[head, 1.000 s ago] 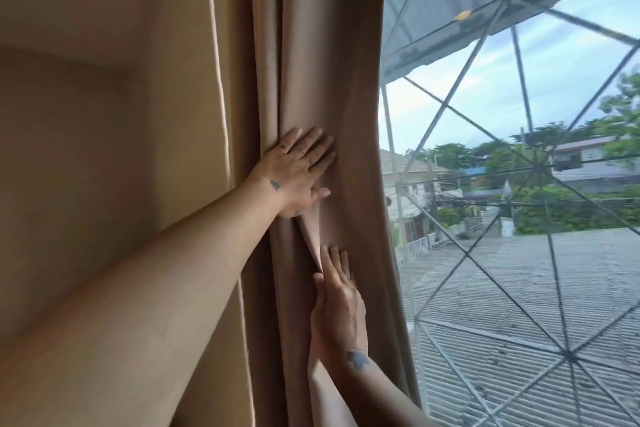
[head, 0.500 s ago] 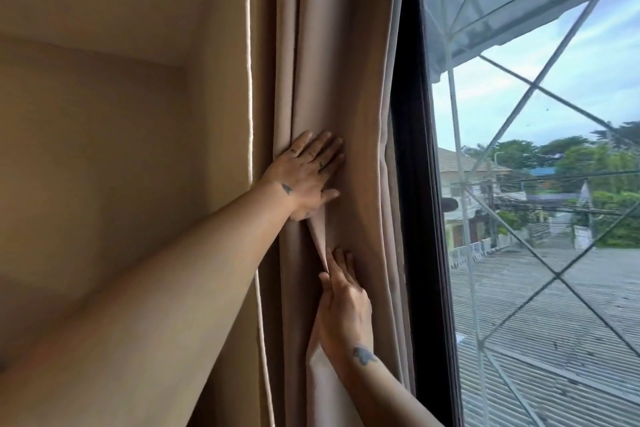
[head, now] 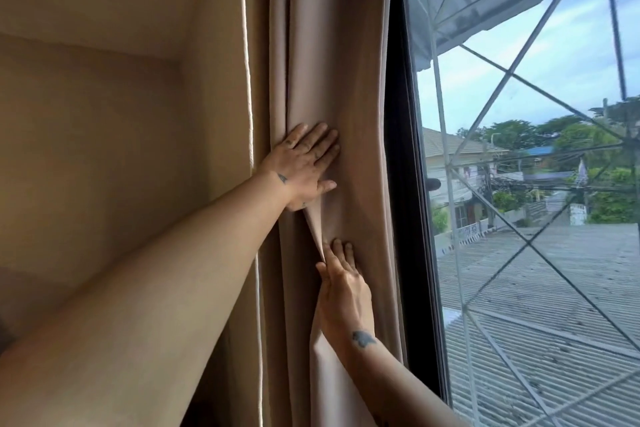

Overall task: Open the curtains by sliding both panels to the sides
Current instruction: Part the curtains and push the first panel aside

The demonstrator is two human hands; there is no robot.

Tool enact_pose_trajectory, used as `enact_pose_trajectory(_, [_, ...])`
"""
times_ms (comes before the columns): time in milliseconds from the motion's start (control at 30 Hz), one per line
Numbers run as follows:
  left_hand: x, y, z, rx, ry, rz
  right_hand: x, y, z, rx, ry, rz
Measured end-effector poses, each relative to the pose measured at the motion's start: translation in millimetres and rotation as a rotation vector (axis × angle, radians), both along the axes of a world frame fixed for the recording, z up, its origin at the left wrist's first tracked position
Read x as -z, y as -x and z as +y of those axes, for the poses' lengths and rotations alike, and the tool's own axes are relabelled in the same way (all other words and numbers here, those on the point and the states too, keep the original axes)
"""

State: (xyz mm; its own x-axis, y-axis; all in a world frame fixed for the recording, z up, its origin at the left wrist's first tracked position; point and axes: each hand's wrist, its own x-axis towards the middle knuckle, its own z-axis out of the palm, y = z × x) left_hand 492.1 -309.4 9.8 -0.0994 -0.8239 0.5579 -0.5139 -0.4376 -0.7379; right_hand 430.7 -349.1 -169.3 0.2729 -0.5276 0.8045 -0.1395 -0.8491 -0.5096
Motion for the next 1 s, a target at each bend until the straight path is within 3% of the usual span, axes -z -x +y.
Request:
enact_pose_trajectory(233, [3,33,33,0.071,-0.038,0.018,5,41,30,0.085,0.027,0.132])
enact_pose_trajectory(433, [25,46,63,0.230,-0.044,0.043,50,102,51,0.217,0.131,0.198])
enact_pose_trajectory(700, [100,87,68,0.515,-0.053,0.131,102,210,85,0.492,0.004,0.332])
enact_pose_trajectory(833, [129,129,71,0.662,-0.101,0.235,99,271,109,0.661,0.009,0.458])
enact_pose_trajectory(1000, [140,177,71,0.850,-0.099,0.363,61,350,132,0.872,0.072,0.441])
